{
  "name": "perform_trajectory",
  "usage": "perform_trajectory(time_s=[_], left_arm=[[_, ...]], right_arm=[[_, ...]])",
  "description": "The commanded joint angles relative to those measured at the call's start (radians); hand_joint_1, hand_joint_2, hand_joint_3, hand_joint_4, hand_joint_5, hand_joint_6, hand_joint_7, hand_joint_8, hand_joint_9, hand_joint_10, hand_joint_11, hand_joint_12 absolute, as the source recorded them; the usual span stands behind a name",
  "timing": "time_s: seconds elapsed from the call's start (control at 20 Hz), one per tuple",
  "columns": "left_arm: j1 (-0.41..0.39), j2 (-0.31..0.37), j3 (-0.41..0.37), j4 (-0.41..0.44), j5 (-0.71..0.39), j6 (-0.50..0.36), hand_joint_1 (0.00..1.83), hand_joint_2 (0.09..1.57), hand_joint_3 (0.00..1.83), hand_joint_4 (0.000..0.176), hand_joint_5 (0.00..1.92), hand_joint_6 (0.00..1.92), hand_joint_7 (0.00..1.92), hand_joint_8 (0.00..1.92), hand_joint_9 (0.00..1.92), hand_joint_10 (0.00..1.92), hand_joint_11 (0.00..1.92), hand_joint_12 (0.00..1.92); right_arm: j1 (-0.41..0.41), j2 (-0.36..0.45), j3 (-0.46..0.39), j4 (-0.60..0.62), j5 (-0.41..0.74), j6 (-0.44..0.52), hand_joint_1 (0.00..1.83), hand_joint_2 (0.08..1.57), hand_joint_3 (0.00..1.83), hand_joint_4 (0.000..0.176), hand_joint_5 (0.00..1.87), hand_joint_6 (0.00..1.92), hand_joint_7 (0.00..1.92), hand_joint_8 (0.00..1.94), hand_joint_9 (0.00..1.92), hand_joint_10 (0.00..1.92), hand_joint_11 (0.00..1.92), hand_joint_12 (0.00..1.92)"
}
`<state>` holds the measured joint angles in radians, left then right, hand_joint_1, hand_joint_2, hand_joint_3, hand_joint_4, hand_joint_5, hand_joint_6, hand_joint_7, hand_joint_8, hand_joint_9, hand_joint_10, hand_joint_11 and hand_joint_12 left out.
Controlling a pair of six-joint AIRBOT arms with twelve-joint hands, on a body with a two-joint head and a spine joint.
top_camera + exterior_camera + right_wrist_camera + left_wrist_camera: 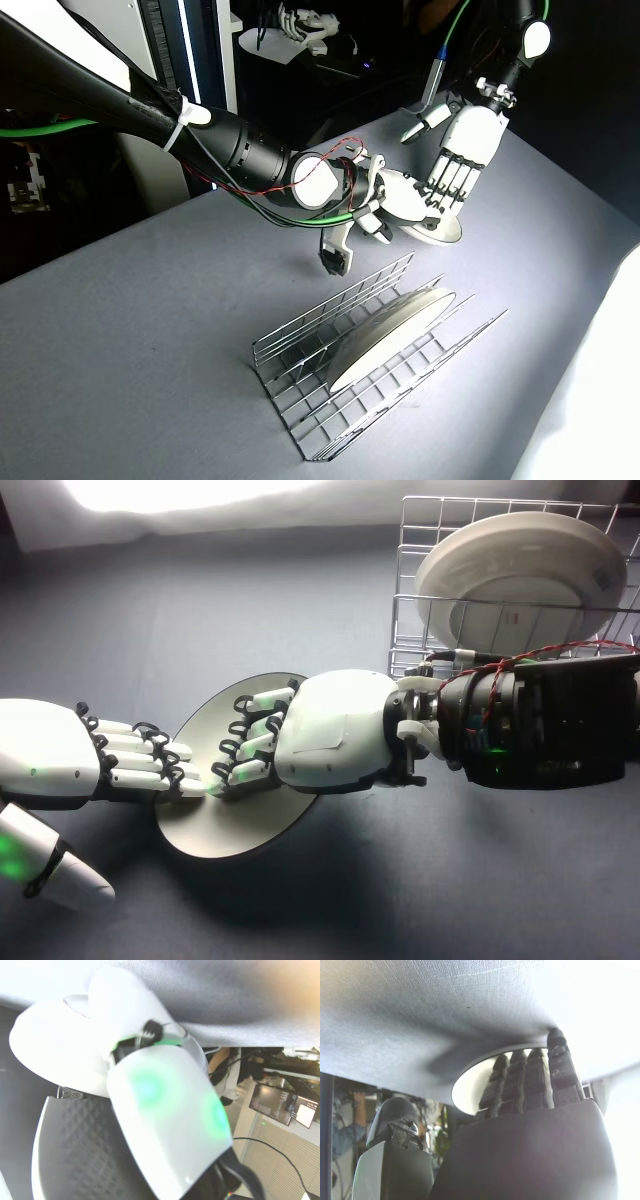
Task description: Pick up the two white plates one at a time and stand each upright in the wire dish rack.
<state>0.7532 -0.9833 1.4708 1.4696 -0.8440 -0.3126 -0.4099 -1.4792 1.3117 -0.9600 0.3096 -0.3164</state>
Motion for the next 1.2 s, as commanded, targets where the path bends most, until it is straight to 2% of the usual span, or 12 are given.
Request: perform_trajectory(time_s=[0.0, 0.05, 0.1, 0.15, 0.25, 0.3, 0.35, 0.5, 0.65, 0.75, 0.85, 1.15], left_arm=[[0.018, -0.024, -0.004, 0.062, -0.021, -0.012, 0.0, 1.12, 0.0, 0.0, 0.06, 0.01, 0.03, 0.01, 0.0, 0.0, 0.0, 0.0], [0.018, -0.024, -0.004, 0.062, -0.021, -0.012, 0.0, 1.11, 0.0, 0.0, 0.06, 0.01, 0.03, 0.01, 0.0, 0.0, 0.0, 0.0], [0.018, -0.024, -0.003, 0.062, -0.021, -0.012, 0.0, 1.12, 0.0, 0.0, 0.06, 0.01, 0.03, 0.01, 0.0, 0.0, 0.0, 0.0], [0.018, -0.024, -0.003, 0.062, -0.021, -0.012, 0.0, 1.11, 0.0, 0.0, 0.06, 0.0, 0.03, 0.01, 0.0, 0.0, 0.0, 0.0], [0.018, -0.024, -0.003, 0.062, -0.021, -0.013, 0.0, 1.12, 0.0, 0.0, 0.05, 0.0, 0.02, 0.0, 0.0, 0.0, 0.0, 0.0], [0.019, -0.024, -0.003, 0.062, -0.021, -0.013, 0.0, 1.13, 0.0, 0.0, 0.04, 0.0, 0.01, 0.0, 0.0, 0.0, 0.0, 0.0], [0.02, -0.024, -0.003, 0.062, -0.021, -0.013, 0.0, 1.12, 0.0, 0.0, 0.05, 0.0, 0.02, 0.01, 0.0, 0.0, 0.0, 0.0], [0.02, -0.022, -0.002, 0.062, -0.021, -0.013, 0.0, 1.12, 0.0, 0.0, 0.05, 0.0, 0.02, 0.0, 0.0, 0.0, 0.0, 0.0], [0.001, -0.016, 0.009, 0.062, -0.021, -0.012, 0.0, 1.13, 0.0, 0.0, 0.06, 0.01, 0.03, 0.01, 0.0, 0.0, 0.0, 0.0], [-0.015, -0.01, 0.014, 0.062, -0.021, -0.012, 0.0, 1.12, 0.0, 0.0, 0.05, 0.0, 0.02, 0.0, 0.0, 0.0, 0.0, 0.0], [-0.031, -0.004, 0.017, 0.062, -0.021, -0.012, 0.0, 1.12, 0.0, 0.0, 0.04, 0.0, 0.02, 0.0, 0.0, 0.0, 0.0, 0.0], [-0.099, 0.02, 0.033, 0.059, -0.023, -0.012, 0.0, 1.13, 0.0, 0.0, 0.06, 0.01, 0.04, 0.01, 0.0, 0.0, 0.0, 0.0]], right_arm=[[0.002, 0.002, 0.0, 0.018, 0.058, -0.001, 1.8, 1.14, 0.0, 0.0, 0.39, 0.01, 0.4, 0.01, 0.48, 0.02, 0.21, 0.95], [0.002, 0.001, 0.0, 0.018, 0.058, -0.001, 1.74, 1.13, 0.0, 0.0, 0.49, 0.01, 0.49, 0.01, 0.56, 0.02, 0.3, 0.93], [0.002, 0.002, 0.0, 0.018, 0.058, -0.001, 1.81, 1.1, 0.01, 0.0, 0.6, 0.04, 0.61, 0.03, 0.65, 0.04, 0.55, 1.46], [0.001, 0.002, 0.0, 0.018, 0.058, -0.001, 1.83, 1.12, 0.0, 0.0, 0.67, 0.03, 0.69, 0.02, 0.69, 0.03, 0.58, 1.59], [-0.001, 0.002, 0.0, 0.018, 0.058, -0.001, 1.83, 1.07, 0.0, 0.0, 0.86, 0.03, 0.89, 0.02, 0.87, 0.04, 0.68, 1.51], [-0.002, 0.002, 0.0, 0.018, 0.058, -0.001, 1.47, 1.1, 0.0, 0.0, 0.9, 0.86, 1.0, 0.64, 0.9, 0.96, 0.66, 1.22], [-0.002, 0.002, 0.0, 0.018, 0.058, -0.001, 1.39, 1.11, 0.0, 0.0, 0.87, 1.04, 1.0, 0.84, 0.95, 1.12, 0.78, 1.07], [-0.002, 0.003, 0.0, 0.018, 0.061, -0.001, 1.39, 1.07, 0.0, 0.0, 0.92, 0.93, 1.11, 0.71, 1.07, 1.03, 0.94, 1.02], [-0.001, 0.008, 0.0, 0.019, 0.07, -0.001, 1.39, 1.06, 0.0, 0.0, 0.97, 0.89, 1.09, 0.73, 1.11, 0.96, 0.96, 1.0], [0.0, 0.012, 0.0, 0.019, 0.074, -0.001, 1.39, 1.07, 0.0, 0.0, 0.94, 0.94, 1.08, 0.76, 1.1, 0.96, 0.96, 0.99], [0.001, 0.018, 0.0, 0.019, 0.088, -0.001, 1.38, 1.11, 0.0, 0.0, 0.85, 1.07, 0.97, 0.96, 1.02, 1.08, 0.9, 1.01], [0.015, 0.055, -0.02, 0.051, 0.12, -0.001, 1.37, 1.13, 0.0, 0.0, 0.8, 1.14, 0.97, 1.0, 0.96, 1.14, 0.85, 1.05]])
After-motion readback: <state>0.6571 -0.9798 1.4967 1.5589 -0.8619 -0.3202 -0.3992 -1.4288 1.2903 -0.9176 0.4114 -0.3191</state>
